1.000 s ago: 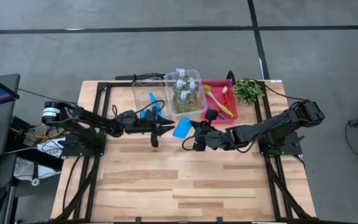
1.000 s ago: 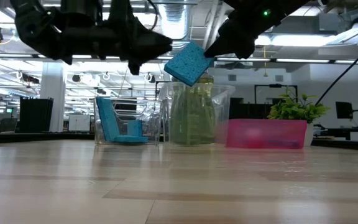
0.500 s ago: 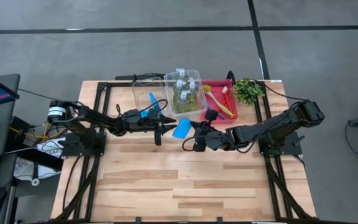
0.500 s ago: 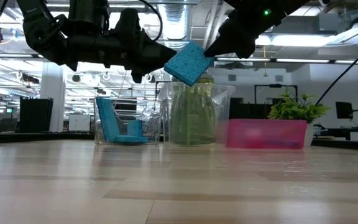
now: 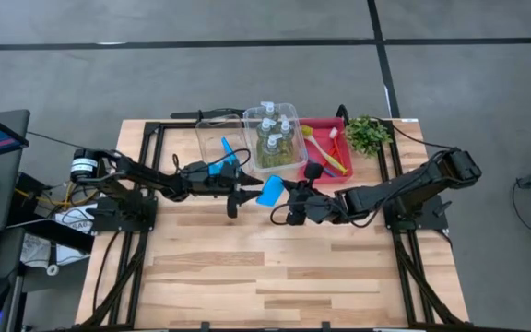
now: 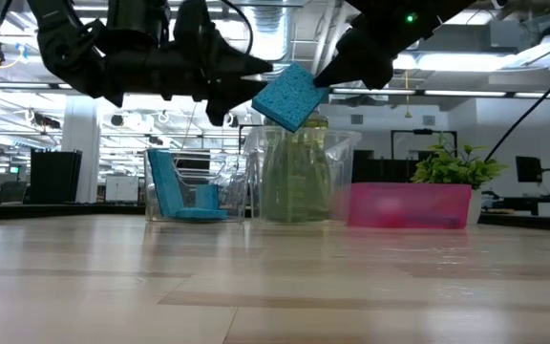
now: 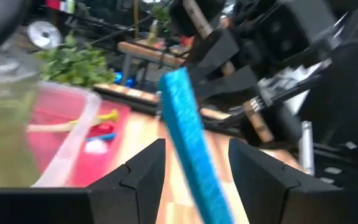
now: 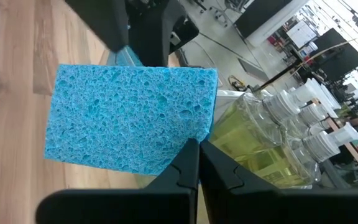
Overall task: Pick & Place Kitchen Sink Supplies
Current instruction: Put the blue sponge into the left transparent bin
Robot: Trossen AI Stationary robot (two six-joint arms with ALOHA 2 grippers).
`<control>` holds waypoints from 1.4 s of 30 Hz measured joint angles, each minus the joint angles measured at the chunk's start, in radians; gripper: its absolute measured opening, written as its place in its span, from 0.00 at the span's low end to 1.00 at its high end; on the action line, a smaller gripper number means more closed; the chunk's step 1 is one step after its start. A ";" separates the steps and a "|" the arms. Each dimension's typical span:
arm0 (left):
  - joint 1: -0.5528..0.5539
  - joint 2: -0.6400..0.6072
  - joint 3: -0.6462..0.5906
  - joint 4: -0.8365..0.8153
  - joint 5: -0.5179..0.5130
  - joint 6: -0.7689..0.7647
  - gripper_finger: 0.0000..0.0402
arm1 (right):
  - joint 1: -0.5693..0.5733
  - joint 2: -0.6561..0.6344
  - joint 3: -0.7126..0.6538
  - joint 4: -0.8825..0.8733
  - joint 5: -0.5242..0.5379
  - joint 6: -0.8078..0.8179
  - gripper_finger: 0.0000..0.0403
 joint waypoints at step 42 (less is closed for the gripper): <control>0.001 0.000 0.020 -0.040 -0.002 -0.019 0.43 | 0.000 0.000 0.000 0.000 0.000 0.000 0.00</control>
